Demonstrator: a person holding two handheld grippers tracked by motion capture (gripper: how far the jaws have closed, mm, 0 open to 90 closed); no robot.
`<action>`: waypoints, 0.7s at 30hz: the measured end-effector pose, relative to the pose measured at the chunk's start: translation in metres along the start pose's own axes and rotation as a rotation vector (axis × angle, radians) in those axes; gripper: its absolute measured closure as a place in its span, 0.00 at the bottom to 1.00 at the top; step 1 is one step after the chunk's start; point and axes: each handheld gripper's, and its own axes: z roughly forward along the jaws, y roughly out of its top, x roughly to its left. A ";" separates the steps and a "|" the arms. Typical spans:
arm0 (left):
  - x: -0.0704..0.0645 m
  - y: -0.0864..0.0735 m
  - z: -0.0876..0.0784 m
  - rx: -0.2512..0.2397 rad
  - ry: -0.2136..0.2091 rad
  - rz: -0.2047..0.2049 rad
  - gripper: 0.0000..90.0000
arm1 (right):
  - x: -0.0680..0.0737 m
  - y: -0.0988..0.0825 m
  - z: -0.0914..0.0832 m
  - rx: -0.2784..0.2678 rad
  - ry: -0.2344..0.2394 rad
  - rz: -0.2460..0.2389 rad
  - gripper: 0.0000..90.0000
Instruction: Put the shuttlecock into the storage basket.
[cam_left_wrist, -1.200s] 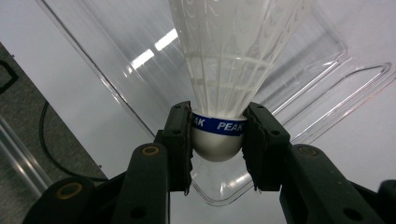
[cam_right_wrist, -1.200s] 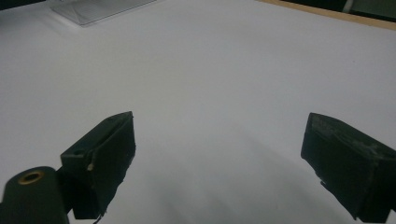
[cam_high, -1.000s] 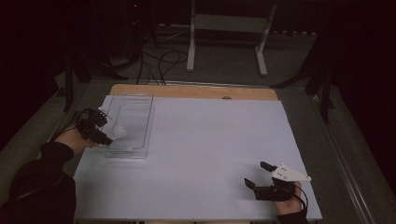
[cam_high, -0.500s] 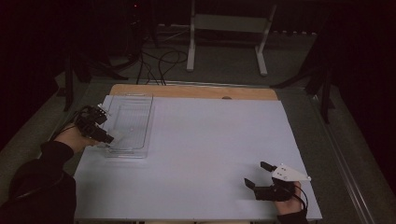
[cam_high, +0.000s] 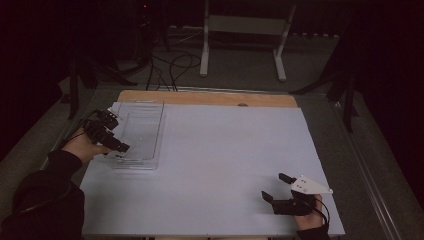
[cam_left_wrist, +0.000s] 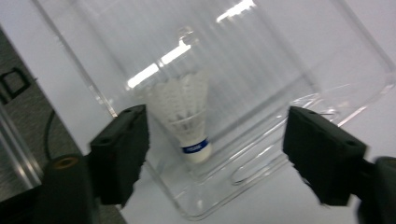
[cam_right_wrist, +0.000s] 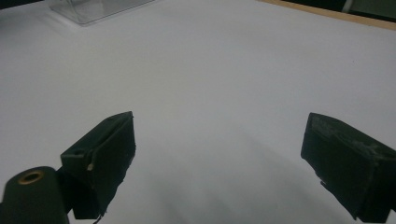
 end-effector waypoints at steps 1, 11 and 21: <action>-0.001 0.001 -0.001 -0.006 -0.007 -0.003 0.20 | 0.000 0.000 0.000 0.000 0.000 -0.001 0.11; -0.008 0.008 -0.003 -0.038 -0.047 0.015 0.01 | 0.000 0.000 0.000 0.002 0.001 0.000 0.11; -0.019 0.016 -0.006 -0.107 -0.046 0.015 0.00 | 0.000 0.000 0.000 0.003 0.000 -0.001 0.11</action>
